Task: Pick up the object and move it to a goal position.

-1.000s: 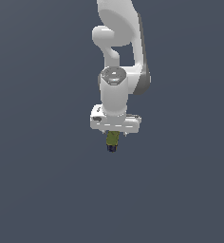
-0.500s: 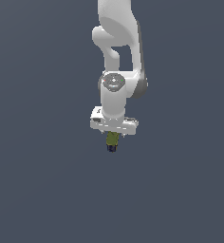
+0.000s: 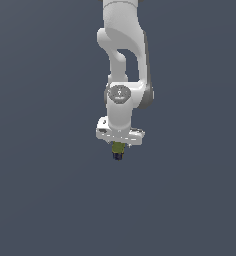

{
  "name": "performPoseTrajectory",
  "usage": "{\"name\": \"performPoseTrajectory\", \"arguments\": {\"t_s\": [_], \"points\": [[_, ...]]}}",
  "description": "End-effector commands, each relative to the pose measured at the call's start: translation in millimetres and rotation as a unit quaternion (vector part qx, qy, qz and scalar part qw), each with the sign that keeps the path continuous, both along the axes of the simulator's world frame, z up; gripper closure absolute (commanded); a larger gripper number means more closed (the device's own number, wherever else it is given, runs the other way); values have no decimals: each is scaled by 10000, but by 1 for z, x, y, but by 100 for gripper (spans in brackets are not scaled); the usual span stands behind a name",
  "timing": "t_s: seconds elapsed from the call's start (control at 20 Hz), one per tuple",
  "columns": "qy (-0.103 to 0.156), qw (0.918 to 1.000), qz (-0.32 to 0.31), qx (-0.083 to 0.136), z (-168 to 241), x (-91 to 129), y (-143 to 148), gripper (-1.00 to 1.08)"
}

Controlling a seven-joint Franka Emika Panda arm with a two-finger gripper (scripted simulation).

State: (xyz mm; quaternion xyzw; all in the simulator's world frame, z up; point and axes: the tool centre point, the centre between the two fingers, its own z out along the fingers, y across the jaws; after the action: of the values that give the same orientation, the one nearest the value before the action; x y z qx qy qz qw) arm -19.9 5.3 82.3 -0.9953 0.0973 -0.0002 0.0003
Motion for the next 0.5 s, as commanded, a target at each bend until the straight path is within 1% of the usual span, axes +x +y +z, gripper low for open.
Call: {"name": "performPoseTrajectory", "arguments": {"t_s": [0.0,0.3,0.35,0.45], "points": [[3,10000,-7,-2,-13,-1,0,-92],[3,10000,-10,-3,-24,0,0,-92],[3,10000,-10,-3,-24,0,0,108],[3,10000,-10,-3,-24,0,0,108]]}}
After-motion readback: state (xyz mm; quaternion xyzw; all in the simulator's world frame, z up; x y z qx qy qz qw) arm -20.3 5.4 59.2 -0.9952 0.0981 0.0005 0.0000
